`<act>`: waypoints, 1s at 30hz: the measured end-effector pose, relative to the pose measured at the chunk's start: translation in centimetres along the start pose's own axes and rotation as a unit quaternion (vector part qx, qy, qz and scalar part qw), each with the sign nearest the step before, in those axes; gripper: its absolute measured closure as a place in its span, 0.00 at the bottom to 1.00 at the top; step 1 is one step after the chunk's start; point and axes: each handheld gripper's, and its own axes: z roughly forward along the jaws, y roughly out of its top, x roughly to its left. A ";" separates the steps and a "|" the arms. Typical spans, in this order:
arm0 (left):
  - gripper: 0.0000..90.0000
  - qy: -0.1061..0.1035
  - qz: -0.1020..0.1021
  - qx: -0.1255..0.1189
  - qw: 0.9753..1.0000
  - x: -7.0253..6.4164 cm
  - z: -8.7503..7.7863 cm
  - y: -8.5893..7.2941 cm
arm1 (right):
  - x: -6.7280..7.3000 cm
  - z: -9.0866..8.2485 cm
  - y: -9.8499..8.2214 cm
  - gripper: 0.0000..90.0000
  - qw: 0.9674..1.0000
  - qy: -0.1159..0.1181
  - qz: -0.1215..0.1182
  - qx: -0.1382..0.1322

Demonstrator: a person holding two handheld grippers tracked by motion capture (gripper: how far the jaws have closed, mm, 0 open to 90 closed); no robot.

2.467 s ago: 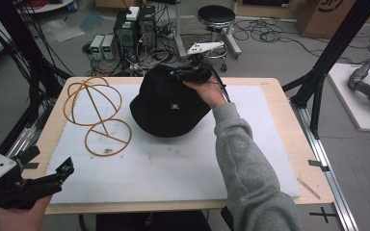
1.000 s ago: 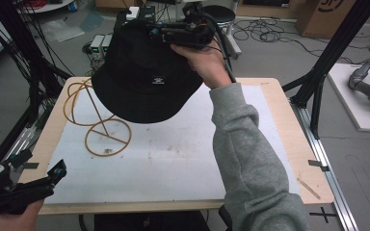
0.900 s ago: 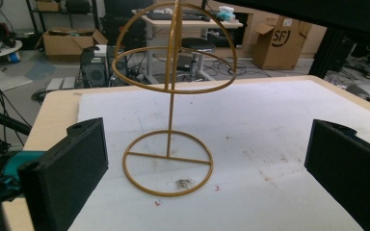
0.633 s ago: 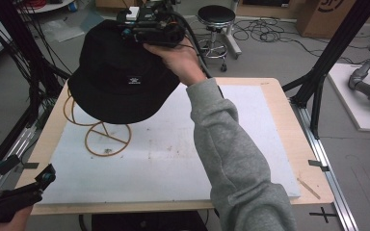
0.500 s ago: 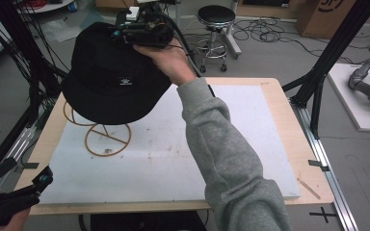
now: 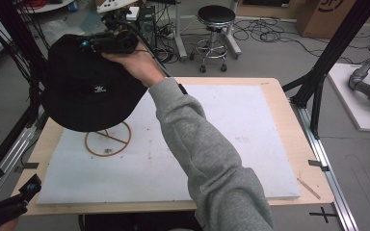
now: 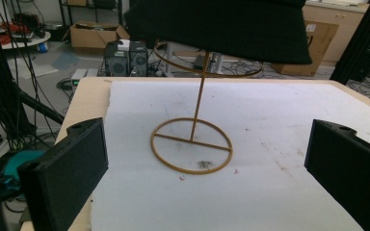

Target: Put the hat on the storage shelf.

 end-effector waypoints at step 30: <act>0.02 -0.010 0.013 -0.006 1.000 -0.6 0.4 0.7 | 0.3 4.5 -5.9 0.95 0.996 0.012 0.019 0.082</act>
